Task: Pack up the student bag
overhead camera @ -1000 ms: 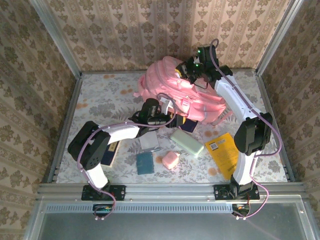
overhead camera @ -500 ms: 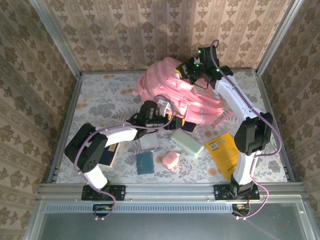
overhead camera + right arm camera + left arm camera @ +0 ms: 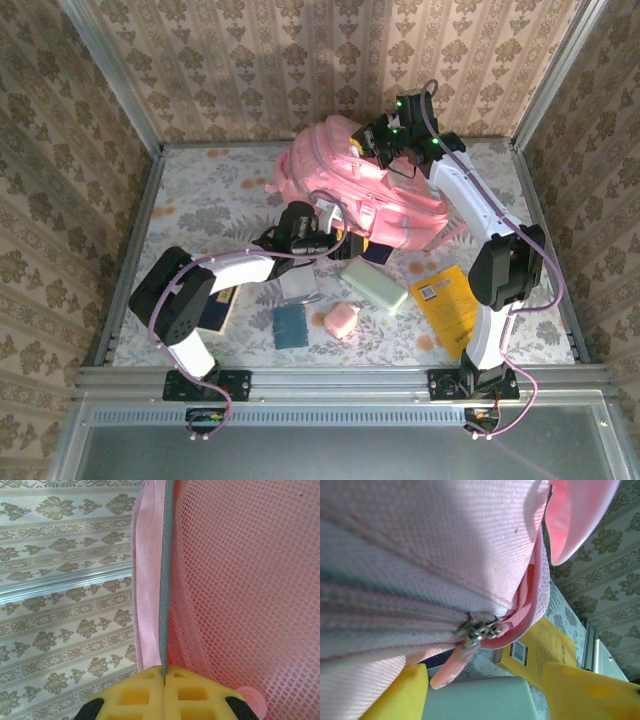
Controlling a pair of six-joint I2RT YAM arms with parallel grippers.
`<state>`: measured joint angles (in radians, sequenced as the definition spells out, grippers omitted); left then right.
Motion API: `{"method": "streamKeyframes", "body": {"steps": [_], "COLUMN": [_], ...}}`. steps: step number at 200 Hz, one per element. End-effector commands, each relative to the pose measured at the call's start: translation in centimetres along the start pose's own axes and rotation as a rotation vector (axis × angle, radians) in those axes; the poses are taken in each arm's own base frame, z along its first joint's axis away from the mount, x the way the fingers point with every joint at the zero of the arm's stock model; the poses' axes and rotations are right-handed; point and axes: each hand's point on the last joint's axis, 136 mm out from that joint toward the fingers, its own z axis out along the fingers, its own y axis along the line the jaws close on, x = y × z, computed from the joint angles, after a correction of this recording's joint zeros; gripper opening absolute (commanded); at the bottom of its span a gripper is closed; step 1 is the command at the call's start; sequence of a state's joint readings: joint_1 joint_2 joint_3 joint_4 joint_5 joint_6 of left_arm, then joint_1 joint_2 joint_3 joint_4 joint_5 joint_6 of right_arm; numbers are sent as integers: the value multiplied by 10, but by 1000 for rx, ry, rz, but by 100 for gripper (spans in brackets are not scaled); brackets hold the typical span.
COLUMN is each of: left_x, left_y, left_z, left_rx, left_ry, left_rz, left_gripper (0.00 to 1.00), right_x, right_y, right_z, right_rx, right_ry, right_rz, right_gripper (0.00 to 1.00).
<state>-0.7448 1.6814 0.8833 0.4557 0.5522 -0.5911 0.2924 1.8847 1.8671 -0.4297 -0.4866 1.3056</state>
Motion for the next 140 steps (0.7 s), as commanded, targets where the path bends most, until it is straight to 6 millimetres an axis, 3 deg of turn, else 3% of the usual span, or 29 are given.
{"method": "streamKeyframes", "body": {"steps": [1,78,140], "left_x": [-6,8,15], "left_y": [-4,-6,-7], "left_z": [-8,-6,-16], "left_rx": [-22,-22,-80], "left_ry": [-13,48,55], "left_rz": [18,-53,-72], "left_gripper": [66,72,73], "right_x": [11,6,2], "right_y": [38,31,32], "right_z": [-18,-18,-19], "right_rx": [-113,-82,-77], "right_ry": [26,-2,-16], "right_rz": [-52,-60,-59], "right_gripper": [0,0,0]}}
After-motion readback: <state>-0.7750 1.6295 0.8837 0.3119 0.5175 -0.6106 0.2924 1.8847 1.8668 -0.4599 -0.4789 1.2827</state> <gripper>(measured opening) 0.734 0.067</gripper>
